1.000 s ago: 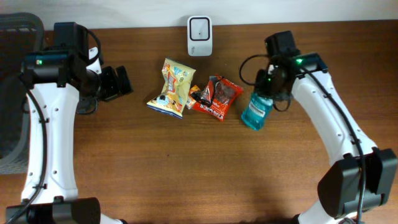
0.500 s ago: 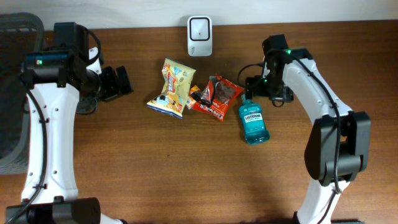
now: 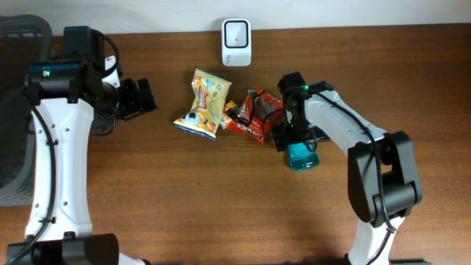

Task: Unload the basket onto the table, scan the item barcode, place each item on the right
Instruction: 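Carry the mouthwash bottle with the right gripper toward the white scanner, then hold the mouthwash bottle label in front of the white scanner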

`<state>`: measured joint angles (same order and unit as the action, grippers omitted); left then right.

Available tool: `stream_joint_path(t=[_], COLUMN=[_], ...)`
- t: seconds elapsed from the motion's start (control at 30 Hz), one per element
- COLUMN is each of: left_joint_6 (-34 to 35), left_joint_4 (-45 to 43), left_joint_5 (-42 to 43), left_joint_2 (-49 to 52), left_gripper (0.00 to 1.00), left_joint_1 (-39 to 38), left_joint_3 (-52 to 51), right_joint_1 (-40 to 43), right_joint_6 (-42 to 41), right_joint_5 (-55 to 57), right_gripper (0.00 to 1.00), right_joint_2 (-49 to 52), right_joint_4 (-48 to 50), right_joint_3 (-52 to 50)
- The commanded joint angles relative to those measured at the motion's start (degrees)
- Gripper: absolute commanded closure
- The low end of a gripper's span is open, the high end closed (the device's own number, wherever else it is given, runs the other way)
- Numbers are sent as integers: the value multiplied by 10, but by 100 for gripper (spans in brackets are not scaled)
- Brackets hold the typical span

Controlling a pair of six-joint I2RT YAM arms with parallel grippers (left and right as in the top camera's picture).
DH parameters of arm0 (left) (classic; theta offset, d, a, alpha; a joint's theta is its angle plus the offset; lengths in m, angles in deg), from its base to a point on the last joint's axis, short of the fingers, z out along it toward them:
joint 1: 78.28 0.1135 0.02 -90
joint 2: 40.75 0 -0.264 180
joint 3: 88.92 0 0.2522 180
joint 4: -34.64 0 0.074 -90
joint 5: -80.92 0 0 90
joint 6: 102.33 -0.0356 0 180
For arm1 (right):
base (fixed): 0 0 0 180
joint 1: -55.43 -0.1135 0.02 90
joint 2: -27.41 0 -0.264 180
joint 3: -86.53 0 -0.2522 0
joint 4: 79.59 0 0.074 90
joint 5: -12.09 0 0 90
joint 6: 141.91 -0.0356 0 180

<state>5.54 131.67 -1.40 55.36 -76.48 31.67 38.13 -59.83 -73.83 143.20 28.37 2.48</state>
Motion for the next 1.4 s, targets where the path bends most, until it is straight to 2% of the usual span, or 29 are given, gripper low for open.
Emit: stream_joint_path(t=[0.0,0.03,0.07,0.1,0.17,0.27,0.37,0.47,0.53,0.57,0.63,0.73,0.8,0.9,0.97,1.03,1.17,1.27,1.37], left_joint_6=[6,6,6,6,6,6,6,6,6,6,6,6,6,6,6,6,6,6,6], left_joint_4=[0,0,0,0,0,0,0,0,0,0,0,0,0,0,0,0,0,0,0], left_joint_5=[4,4,4,4,4,4,4,4,4,4,4,4,4,4,4,4,4,4,4], left_joint_2=[1,1,1,1,1,1,1,1,1,1,1,1,1,1,1,1,1,1,1], left_gripper=[1,1,1,1,1,1,1,1,1,1,1,1,1,1,1,1,1,1,1], left_joint_1=[0,0,0,0,0,0,0,0,0,0,0,0,0,0,0,0,0,0,0], left_joint_3=[1,1,1,1,1,1,1,1,1,1,1,1,1,1,1,1,1,1,1], right_joint_1=[1,1,1,1,1,1,1,2,4,4,4,-11,-20,-13,-15,-22,-23,-25,-26], right_joint_6=[19,19,19,18,15,7,-7,-7,-14,-36,-69,-139,-164,-163,-165,-222,-316,-316,-315], right_joint_5=[11,9,9,9,9,11,10,12,11,-8,-99,-147,-161,-152,-144,-145,-135,-126,-124], right_gripper=[1,1,8,25,39,46,46,46,46,49,49,49,49,52,52,52,53,51,56], right_joint_2=[-2,-2,-2,-2,-2,-2,-3,-3,-3,-3,-2,15,38,78,120,194,256,268,272], right_joint_4=[43,54,61,61,61,67,45,12,41,91,208,366,411,339,325,339,425,442,444], right_joint_3=[-40,-46,-49,-48,-48,-47,5,121,166,189,192,192,199,329,401,467,473,473,473])
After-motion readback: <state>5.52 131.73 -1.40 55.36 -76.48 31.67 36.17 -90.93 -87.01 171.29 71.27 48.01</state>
